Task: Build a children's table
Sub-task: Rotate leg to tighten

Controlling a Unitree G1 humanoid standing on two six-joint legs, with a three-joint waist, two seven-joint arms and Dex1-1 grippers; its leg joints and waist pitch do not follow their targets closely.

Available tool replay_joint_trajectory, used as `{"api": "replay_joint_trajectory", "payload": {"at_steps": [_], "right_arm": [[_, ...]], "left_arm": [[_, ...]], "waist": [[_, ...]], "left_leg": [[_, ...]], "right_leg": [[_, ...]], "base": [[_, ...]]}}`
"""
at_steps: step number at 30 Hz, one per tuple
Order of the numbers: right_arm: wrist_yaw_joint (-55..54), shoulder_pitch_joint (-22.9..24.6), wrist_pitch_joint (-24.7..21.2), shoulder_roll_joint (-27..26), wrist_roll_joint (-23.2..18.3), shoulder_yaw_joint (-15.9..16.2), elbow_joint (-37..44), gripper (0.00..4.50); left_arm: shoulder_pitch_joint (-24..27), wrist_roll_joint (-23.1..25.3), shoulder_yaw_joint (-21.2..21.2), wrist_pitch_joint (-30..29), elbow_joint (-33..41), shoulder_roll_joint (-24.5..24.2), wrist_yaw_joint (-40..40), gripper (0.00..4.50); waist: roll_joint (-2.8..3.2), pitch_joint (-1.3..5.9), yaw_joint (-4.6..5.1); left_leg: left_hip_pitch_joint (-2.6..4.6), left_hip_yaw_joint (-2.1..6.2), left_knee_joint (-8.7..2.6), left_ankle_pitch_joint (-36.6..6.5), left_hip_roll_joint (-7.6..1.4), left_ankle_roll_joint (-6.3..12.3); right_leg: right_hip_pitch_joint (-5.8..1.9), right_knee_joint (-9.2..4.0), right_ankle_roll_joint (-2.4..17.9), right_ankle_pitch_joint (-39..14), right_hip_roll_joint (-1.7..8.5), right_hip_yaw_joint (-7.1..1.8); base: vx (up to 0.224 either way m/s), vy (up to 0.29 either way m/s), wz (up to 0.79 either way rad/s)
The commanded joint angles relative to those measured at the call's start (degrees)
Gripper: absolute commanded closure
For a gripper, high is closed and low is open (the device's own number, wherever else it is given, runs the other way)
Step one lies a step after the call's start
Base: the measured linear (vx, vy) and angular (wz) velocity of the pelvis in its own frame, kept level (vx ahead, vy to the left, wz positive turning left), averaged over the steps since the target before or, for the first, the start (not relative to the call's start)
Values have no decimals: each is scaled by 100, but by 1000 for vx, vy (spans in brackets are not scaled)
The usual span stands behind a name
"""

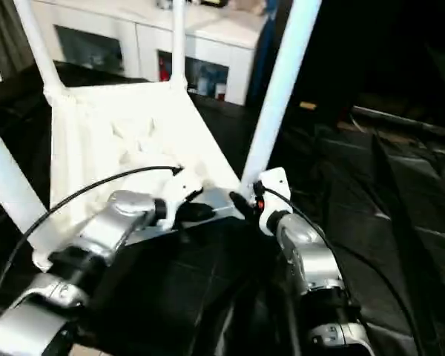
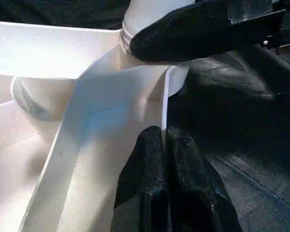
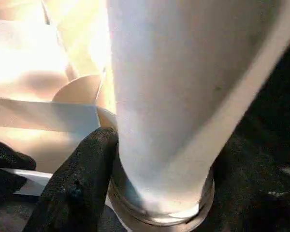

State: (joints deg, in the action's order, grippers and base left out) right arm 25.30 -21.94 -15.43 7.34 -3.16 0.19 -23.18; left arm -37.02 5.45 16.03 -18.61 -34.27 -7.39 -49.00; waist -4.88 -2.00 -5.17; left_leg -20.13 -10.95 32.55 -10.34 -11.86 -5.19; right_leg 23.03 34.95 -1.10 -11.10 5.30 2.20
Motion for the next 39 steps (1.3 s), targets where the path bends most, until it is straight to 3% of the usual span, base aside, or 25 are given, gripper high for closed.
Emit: {"api": "replay_joint_trajectory", "payload": {"at_steps": [1, 3, 5, 7, 11, 18, 24, 29, 39], "right_arm": [[515, 109, 8, -329, -210, 626, 202, 117], [737, 135, 28, -210, -374, 539, 249, 109], [1048, 137, -48, -29, -504, 513, 290, 93], [1708, 166, -35, 400, -487, 684, 307, 81], [2484, 233, 102, 844, -469, 733, 321, 81], [3232, 371, 191, 1381, -686, 732, 481, 81], [3401, 376, 289, 1440, -644, 787, 407, 81], [3422, 325, 271, 1327, -768, 801, 403, 135], [3329, 445, 242, 1228, -821, 755, 421, 173]], "left_arm": [[-70, -6, 152, 113, -213, 302, 179, 450], [17, -88, 167, 284, -109, 155, -130, 450], [129, -172, 173, 352, 21, -17, -428, 450], [356, -396, 168, 451, 305, -301, -1061, 450], [655, -674, 135, 535, 677, -725, -1784, 450], [1015, -900, -90, 341, 990, -1411, -2394, 450], [1100, -951, -155, 287, 1119, -1597, -2488, 450], [1112, -1020, -113, 201, 1234, -1613, -2550, 450], [1082, -974, -66, 172, 1243, -1518, -2367, 450]], "waist": [[6, 258, 0], [-21, 259, -1], [-2, 260, 0], [-24, 246, 0], [-5, 239, -5], [-30, 249, -3], [-38, 245, 5], [-22, 251, 16], [-20, 256, 45]], "left_leg": [[0, 47, -386, -1384, -97, 47], [-5, 43, -386, -1397, -100, 95], [-6, 48, -388, -1410, -105, 114], [-35, 50, -390, -1433, -115, 192], [-7, 44, -394, -1460, -134, 208], [-10, 30, -380, -1275, -140, 242], [-13, 15, -365, -1103, -133, 304], [-10, 18, -365, -1082, -132, 283], [-2, 9, -352, -1057, -125, 285]], "right_leg": [[-191, -485, 812, -1417, 215, -173], [-208, -483, 849, -1388, 218, -168], [-213, -480, 864, -1424, 230, -168], [-247, -484, 872, -1459, 231, -166], [-195, -495, 877, -1691, 250, -176], [-211, -422, 1054, -1282, 234, -172], [-216, -407, 1090, -1161, 237, -177], [-221, -395, 1104, -1141, 229, -177], [-226, -390, 1163, -1045, 220, -177]], "base": [[0, 0, 0], [0, 0, 0], [0, 0, 0], [0, 0, 0], [0, 0, 0], [0, 0, 0], [0, 0, 0], [0, 0, 0], [0, 0, 0]]}}
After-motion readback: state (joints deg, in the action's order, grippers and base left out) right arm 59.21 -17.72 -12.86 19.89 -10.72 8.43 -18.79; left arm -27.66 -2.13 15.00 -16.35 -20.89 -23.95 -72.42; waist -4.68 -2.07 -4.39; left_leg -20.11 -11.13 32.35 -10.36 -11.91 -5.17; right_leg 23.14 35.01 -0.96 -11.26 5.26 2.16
